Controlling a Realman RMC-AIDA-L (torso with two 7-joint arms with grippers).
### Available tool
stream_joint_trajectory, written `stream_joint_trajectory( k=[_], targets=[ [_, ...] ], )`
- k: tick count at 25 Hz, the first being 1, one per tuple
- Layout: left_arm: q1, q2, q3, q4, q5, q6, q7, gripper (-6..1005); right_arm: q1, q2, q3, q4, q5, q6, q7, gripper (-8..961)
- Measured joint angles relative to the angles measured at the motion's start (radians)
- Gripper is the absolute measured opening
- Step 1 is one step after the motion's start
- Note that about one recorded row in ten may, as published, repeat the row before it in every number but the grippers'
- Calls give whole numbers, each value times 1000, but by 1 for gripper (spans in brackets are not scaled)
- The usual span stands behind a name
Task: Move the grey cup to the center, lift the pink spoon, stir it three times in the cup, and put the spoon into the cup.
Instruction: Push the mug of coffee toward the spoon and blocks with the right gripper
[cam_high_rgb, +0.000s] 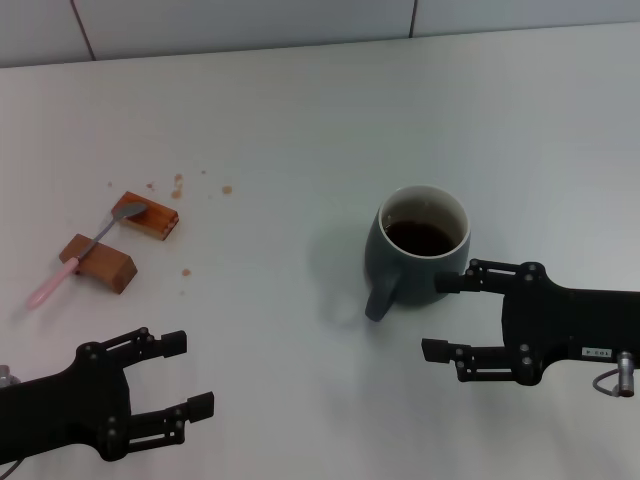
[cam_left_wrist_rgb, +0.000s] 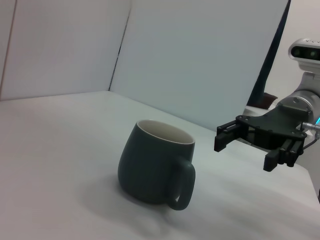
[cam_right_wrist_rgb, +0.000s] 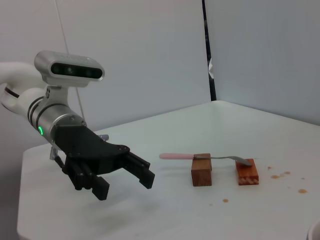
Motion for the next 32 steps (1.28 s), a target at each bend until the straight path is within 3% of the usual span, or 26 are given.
stream_joint_trajectory(
  k=[11,16,24,25,26,30,32],
  targets=[
    [0,0,0,0,-2,1,-1,827,-3,0,3,1,4,-3,-7,787],
    [0,0,-1,0,-5,1,2,826,-51,0,12,51,230,22,-110,787],
    [-3,-1,0,0,-6,5,3,826,-78,-3,15,347,724,111,-399,715],
    [-5,-2,1,0,-6,5,2,826,-53,-3,15,472,835,117,-521,701],
    [-5,-2,1,0,-6,5,2,826,-53,-3,15,472,835,117,-521,687],
    [-9,-2,4,1,-6,7,1,826,43,-1,15,740,973,109,-860,630],
    [-10,-3,6,1,-6,7,1,826,64,-1,16,780,984,109,-909,530]
  ],
)
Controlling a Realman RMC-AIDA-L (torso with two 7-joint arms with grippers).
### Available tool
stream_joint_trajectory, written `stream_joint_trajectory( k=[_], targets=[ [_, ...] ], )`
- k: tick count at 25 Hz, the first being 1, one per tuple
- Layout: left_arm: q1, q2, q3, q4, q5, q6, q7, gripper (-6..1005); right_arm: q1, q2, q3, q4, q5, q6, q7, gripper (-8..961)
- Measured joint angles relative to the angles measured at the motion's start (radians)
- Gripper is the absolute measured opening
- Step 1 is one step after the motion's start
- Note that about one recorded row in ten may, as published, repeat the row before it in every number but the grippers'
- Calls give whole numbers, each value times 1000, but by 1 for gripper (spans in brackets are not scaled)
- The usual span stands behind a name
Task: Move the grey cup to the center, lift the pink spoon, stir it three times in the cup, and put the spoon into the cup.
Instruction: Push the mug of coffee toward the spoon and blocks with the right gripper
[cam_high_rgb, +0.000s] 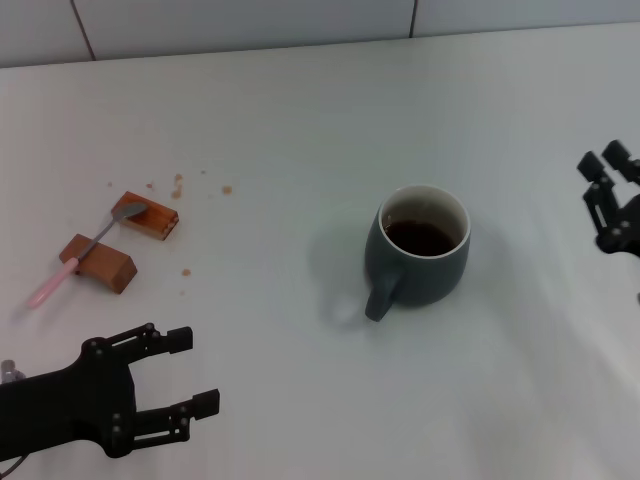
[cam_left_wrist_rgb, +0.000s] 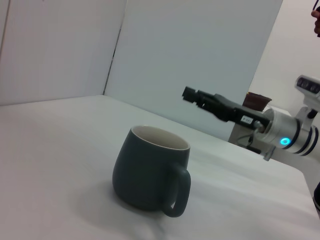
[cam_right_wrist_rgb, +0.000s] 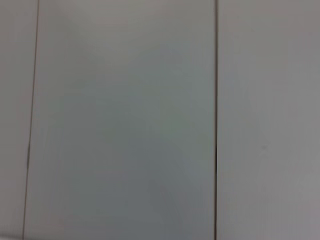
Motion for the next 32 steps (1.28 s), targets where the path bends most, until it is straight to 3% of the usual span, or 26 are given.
stream_joint_trajectory(
  k=[3,6,11,24,32],
  targets=[
    [0,-1,1,2,0,0,-2,826,83,1,16,144,21,1,-116,380],
    [0,-1,2,3,0,0,-3,826,109,1,20,181,18,6,-142,167],
    [-2,-1,2,2,0,0,-2,826,147,1,11,228,-3,13,-167,1],
    [-4,-1,2,3,-2,2,-5,825,231,1,39,296,-134,97,-161,24],
    [-4,-1,2,6,-2,4,-6,825,301,0,250,358,-356,167,-164,37]
  ],
)
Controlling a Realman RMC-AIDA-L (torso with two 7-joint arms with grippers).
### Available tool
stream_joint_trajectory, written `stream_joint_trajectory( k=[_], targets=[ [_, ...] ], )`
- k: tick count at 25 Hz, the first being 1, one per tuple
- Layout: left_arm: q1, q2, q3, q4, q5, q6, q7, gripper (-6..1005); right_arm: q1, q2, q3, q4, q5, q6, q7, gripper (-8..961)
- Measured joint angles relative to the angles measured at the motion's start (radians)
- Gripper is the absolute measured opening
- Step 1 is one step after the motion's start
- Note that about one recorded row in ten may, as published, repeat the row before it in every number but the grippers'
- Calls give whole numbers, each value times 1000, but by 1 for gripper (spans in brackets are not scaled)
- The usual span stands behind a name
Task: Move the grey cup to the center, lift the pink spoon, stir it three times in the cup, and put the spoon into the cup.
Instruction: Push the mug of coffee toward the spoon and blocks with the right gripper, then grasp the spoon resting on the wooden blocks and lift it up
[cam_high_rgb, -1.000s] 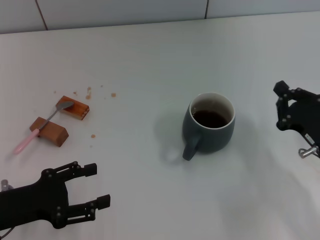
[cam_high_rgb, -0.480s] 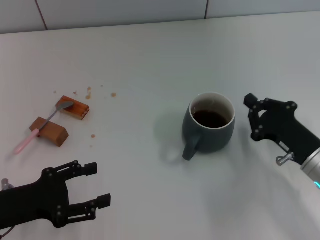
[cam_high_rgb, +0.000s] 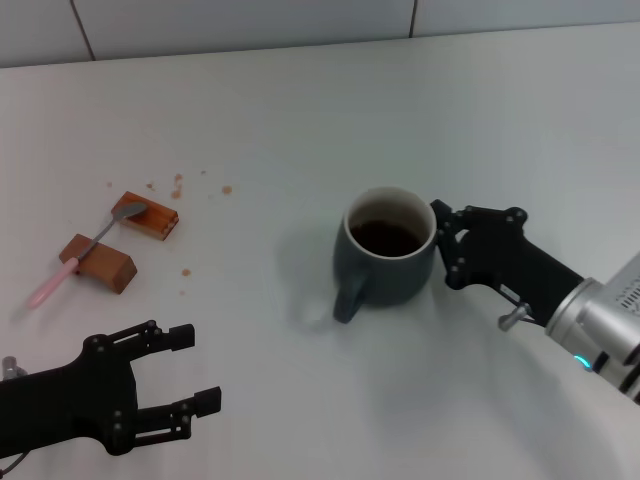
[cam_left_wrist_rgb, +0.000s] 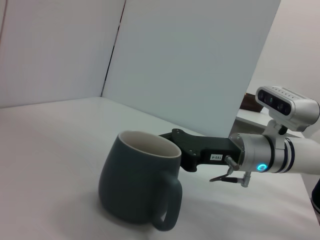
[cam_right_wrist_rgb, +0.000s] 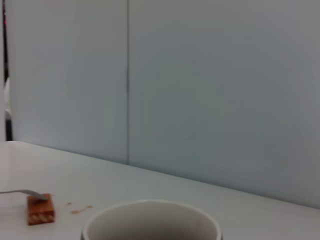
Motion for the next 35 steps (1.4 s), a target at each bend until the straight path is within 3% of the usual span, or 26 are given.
stream_joint_trajectory(
  k=[1,2,6,10,11,16,22,25,30,31,35],
  targets=[
    [0,0,0,0,0,0,0,825,13,0,79,9,-82,17,0,39],
    [0,0,0,1,0,1,0,825,13,0,79,9,-82,17,0,41],
    [0,0,0,-1,-1,2,0,825,46,0,265,37,-279,73,-1,48],
    [0,0,0,-3,-1,2,2,824,69,0,361,58,-382,121,-3,55],
    [0,0,0,-3,-1,2,3,824,82,0,426,71,-448,150,-10,57],
    [0,0,0,-3,-1,2,5,824,97,0,571,103,-596,206,-39,65],
    [0,0,-2,-4,-1,2,7,824,68,-1,663,105,-650,198,-42,76],
    [0,0,-3,-5,0,3,9,824,-4,-7,726,83,-650,100,-42,81],
    [1,0,-7,-6,0,4,10,824,-181,-12,751,3,-653,-299,-12,90],
    [1,0,-7,-6,0,3,10,824,-234,-15,738,-36,-668,-438,51,91],
    [-2,0,-2,-7,0,1,13,824,-269,-18,689,-167,-749,-544,230,98]
  ],
)
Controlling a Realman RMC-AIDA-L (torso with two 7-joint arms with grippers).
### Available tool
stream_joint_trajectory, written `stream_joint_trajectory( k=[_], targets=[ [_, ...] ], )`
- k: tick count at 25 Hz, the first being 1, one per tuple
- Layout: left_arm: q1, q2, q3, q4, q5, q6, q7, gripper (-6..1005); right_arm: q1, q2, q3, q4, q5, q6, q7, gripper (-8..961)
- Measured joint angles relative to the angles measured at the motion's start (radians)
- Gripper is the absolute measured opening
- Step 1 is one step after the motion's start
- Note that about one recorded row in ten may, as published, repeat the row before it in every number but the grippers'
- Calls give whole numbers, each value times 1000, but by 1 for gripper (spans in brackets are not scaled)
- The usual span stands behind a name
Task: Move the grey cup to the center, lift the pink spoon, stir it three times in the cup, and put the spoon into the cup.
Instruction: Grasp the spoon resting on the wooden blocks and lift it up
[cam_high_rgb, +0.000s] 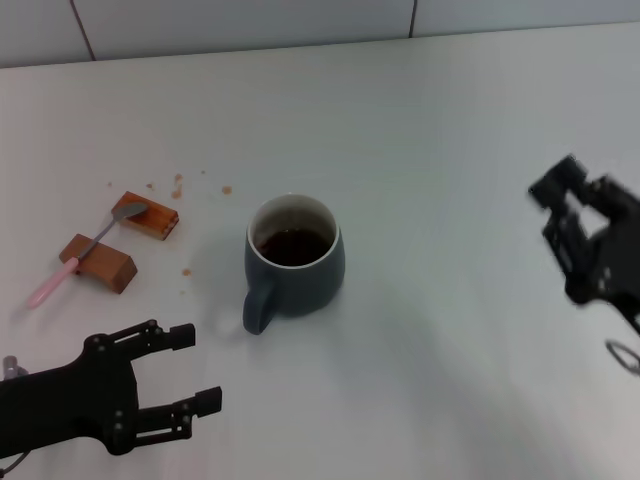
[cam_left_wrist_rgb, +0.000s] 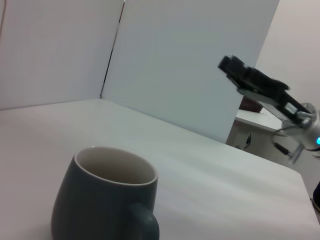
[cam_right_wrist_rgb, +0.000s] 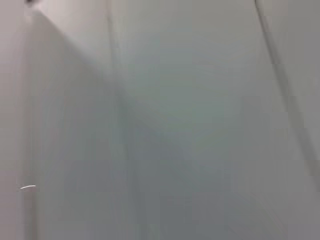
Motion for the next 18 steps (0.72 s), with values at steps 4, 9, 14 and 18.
stream_joint_trajectory(
  k=[4,9,14,18],
  targets=[
    [-2,0,-2,0,0,0,0,823,-3,3,-78,-185,-118,-33,222,306],
    [-5,0,-5,0,-19,3,6,823,19,7,-186,-339,-212,-39,416,410],
    [4,0,-5,0,-51,4,10,823,47,9,-270,-393,-215,-40,510,514],
    [12,0,-5,0,-72,5,10,823,69,12,-295,-454,-216,-21,641,635]
  ],
)
